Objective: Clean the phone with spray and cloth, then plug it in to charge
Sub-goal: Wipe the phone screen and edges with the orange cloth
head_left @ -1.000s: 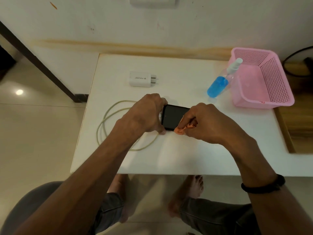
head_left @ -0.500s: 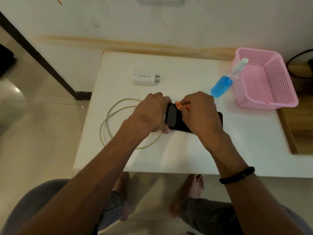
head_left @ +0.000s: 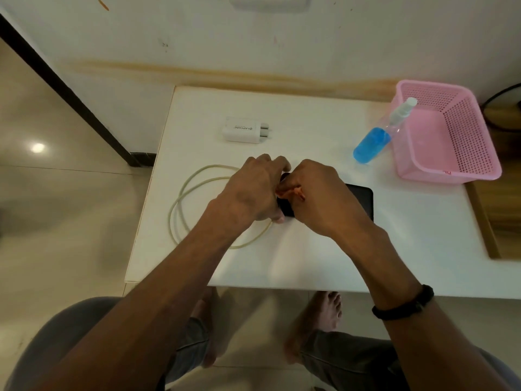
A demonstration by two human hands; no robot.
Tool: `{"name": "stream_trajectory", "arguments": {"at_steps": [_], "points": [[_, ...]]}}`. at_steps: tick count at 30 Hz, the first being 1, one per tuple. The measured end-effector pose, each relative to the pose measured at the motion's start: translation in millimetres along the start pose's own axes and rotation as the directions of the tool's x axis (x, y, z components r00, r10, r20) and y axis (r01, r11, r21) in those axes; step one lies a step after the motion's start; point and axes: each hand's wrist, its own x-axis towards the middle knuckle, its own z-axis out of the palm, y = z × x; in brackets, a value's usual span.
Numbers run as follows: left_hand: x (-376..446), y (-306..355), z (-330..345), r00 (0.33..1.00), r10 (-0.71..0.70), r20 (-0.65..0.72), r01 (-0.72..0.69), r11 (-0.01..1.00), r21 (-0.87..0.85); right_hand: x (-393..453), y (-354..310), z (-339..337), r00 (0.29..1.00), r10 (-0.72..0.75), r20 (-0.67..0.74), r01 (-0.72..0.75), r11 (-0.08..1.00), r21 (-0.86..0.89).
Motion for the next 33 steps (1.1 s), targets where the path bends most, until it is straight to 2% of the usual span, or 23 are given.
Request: {"name": "stream_trajectory", "arguments": {"at_steps": [5, 10, 18, 20, 23, 26, 30, 33], "points": [[1, 0, -1, 1.0, -0.004, 0.006, 0.004, 1.0, -0.003, -8, 6, -9, 0.989, -0.052, 0.138, 0.061, 0.996, -0.058], [2, 2, -1, 1.0, -0.004, 0.01, 0.004, 1.0, 0.005, -14, 16, -18, 0.98, 0.002, 0.2, 0.013, 0.997, -0.073], [2, 3, -2, 1.0, -0.013, 0.014, 0.012, 1.0, 0.02, -25, 40, -28, 0.98, 0.099, 0.173, -0.085, 0.992, -0.089], [2, 3, -2, 1.0, -0.018, 0.016, 0.018, 1.0, 0.019, -28, 48, -34, 0.983, 0.131, 0.132, -0.124, 0.991, -0.059], [1, 3, -3, 0.999, -0.027, 0.027, 0.026, 0.999, 0.026, -32, 64, -45, 0.978, 0.208, 0.003, -0.206, 0.965, 0.164], [1, 5, -3, 0.999, -0.029, 0.041, 0.027, 0.998, 0.048, -37, 77, -56, 0.927, 0.334, -0.172, -0.265, 0.906, 0.331], [0, 7, -4, 0.998, -0.032, 0.047, 0.029, 0.997, 0.07, -40, 87, -53, 0.826, 0.44, -0.351, -0.35, 0.89, 0.292], [-1, 8, -4, 0.998, -0.033, 0.048, 0.029, 0.996, 0.079, -35, 86, -42, 0.808, 0.482, -0.338, -0.434, 0.876, 0.21]]}}
